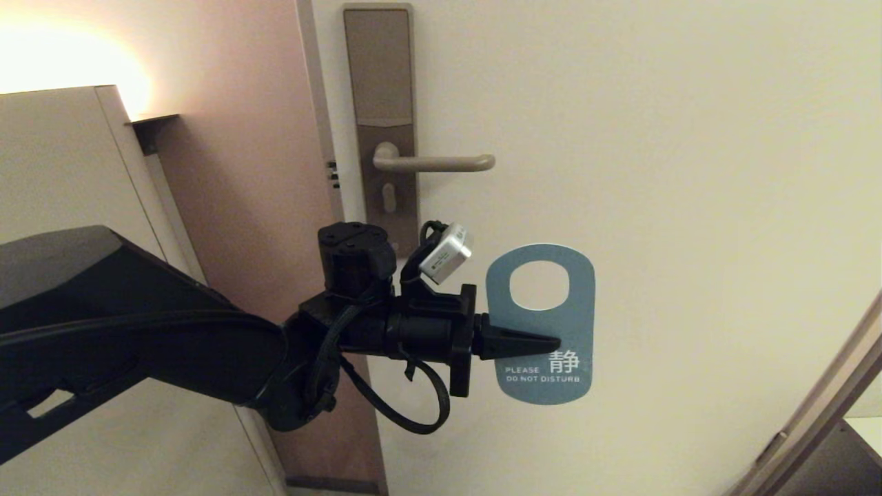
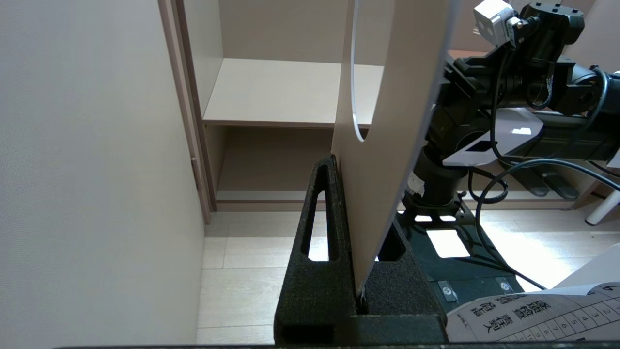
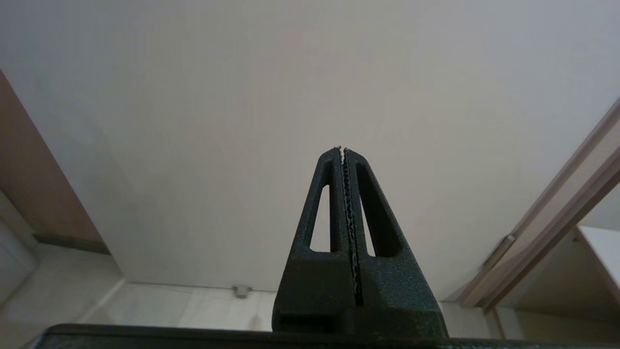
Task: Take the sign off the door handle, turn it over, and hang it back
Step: Hand it to the other hand
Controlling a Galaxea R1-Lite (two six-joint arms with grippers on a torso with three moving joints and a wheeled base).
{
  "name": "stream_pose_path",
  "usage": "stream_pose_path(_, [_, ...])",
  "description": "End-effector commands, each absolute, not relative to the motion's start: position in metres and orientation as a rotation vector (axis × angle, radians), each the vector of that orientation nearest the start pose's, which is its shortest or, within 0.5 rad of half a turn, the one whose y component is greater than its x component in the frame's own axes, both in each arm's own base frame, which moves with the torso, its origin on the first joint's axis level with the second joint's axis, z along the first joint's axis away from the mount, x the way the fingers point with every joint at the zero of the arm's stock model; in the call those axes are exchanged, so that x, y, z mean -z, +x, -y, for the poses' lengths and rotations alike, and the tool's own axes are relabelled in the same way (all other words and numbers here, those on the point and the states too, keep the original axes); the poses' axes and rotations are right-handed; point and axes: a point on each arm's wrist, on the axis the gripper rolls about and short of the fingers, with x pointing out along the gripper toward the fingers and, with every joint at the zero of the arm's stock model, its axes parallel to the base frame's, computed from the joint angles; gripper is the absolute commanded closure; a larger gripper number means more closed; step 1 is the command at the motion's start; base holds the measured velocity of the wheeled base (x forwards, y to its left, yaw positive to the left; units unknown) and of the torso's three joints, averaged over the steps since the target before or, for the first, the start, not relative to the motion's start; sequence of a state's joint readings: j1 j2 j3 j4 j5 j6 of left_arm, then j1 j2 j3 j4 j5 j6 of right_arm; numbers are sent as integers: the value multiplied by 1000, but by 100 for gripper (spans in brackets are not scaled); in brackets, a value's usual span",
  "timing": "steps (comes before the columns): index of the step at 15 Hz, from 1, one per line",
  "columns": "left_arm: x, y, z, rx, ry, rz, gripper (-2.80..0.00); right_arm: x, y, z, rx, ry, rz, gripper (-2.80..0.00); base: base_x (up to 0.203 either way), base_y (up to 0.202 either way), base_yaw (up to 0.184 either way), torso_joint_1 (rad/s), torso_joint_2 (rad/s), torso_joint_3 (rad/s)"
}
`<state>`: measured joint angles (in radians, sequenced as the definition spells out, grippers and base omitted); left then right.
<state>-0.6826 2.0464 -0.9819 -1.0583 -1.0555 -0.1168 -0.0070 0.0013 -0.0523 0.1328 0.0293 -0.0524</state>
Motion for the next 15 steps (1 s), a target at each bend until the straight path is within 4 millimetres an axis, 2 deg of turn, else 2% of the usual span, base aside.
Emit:
stream_pose_path(1, [-150, 282, 255, 1742, -87, -104, 0, -76, -27, -1, -26, -58, -77, 0, 0, 0, 0, 0, 0, 0])
stream_pose_path(9, [-150, 287, 256, 1739, -86, -98, 0, -82, -28, -1, -29, -90, -40, 0, 0, 0, 0, 0, 0, 0])
stream_pose_path(15, [-148, 288, 256, 1737, -86, -101, 0, -106, -31, -1, -25, -92, -1, 0, 0, 0, 0, 0, 0, 0])
